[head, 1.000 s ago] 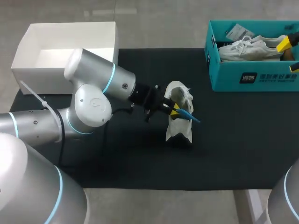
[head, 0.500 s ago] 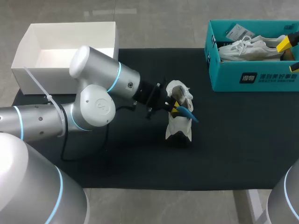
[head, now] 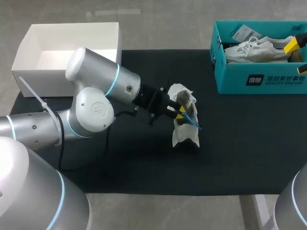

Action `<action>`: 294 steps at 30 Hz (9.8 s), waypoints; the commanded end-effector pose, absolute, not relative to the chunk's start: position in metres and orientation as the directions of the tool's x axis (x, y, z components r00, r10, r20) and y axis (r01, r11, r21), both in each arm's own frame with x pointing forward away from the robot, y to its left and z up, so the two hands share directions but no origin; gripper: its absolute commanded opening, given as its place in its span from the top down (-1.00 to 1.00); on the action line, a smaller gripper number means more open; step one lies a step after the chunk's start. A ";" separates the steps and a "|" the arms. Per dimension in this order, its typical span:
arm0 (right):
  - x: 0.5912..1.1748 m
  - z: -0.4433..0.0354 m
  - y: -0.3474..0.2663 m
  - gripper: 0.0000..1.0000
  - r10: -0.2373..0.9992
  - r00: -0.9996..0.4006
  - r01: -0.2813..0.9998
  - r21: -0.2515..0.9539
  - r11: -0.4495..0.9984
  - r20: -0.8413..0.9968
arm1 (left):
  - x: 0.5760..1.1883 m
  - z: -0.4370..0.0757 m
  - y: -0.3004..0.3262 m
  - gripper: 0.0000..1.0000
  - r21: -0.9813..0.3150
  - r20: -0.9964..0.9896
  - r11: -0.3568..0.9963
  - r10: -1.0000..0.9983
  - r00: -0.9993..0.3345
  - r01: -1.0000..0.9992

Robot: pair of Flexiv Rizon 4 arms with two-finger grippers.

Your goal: Take the shoe out of the shoebox, open the shoe tongue, remove and reinsert the insole, then place the shoe into the shoebox

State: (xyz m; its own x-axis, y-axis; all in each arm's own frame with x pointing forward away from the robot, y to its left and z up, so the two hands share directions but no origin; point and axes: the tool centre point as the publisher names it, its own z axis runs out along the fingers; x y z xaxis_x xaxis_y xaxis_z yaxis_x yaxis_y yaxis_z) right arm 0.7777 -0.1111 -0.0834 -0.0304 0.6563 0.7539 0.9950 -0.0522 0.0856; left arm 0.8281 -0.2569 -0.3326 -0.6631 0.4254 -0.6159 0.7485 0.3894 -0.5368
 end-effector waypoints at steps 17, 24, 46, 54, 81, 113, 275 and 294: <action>0.779 -0.084 -0.111 -1.00 0.658 -0.029 0.995 0.084 -0.051 0.752 | 0.848 -0.352 -0.259 1.00 -0.454 -0.602 0.495 0.443 -0.665 0.741; 0.779 -0.084 -0.111 -1.00 0.658 -0.029 0.995 0.084 -0.051 0.752 | 0.857 -0.353 -0.254 1.00 -0.411 -0.608 0.517 0.458 -0.649 0.751; 0.779 -0.084 -0.111 -1.00 0.658 -0.029 0.995 0.084 -0.051 0.752 | 0.823 -0.335 -0.252 0.14 -0.480 -0.596 0.465 0.449 -0.666 0.744; 0.779 -0.084 -0.111 -1.00 0.658 -0.029 0.995 0.084 -0.051 0.752 | 0.822 -0.334 -0.256 1.00 -0.489 -0.591 0.460 0.449 -0.670 0.741; 0.779 -0.084 -0.111 -1.00 0.658 -0.029 0.995 0.084 -0.051 0.752 | 0.854 -0.350 -0.253 0.78 -0.458 -0.580 0.538 0.423 -0.696 0.708; 0.779 -0.084 -0.111 -1.00 0.658 -0.029 0.995 0.084 -0.051 0.752 | 0.847 -0.357 -0.252 1.00 -0.426 -0.594 0.526 0.452 -0.666 0.736; 0.779 -0.084 -0.111 -1.00 0.658 -0.029 0.995 0.084 -0.051 0.752 | 0.825 -0.345 -0.262 1.00 -0.265 -0.106 0.138 0.980 -0.171 0.954; 0.779 -0.084 -0.111 -1.00 0.658 -0.029 0.995 0.084 -0.051 0.752 | 0.812 -0.380 -0.266 1.00 -0.310 -0.097 0.139 0.979 -0.177 0.940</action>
State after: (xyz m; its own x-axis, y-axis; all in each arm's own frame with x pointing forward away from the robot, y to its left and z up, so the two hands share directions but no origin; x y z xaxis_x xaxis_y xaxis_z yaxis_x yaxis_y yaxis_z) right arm 0.7777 -0.1112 -0.0833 -0.0304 0.6563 0.7539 0.9950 -0.0521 0.0855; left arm 0.8127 -0.2639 -0.3721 -0.1758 0.9801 -0.0922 0.9406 0.1396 -0.3096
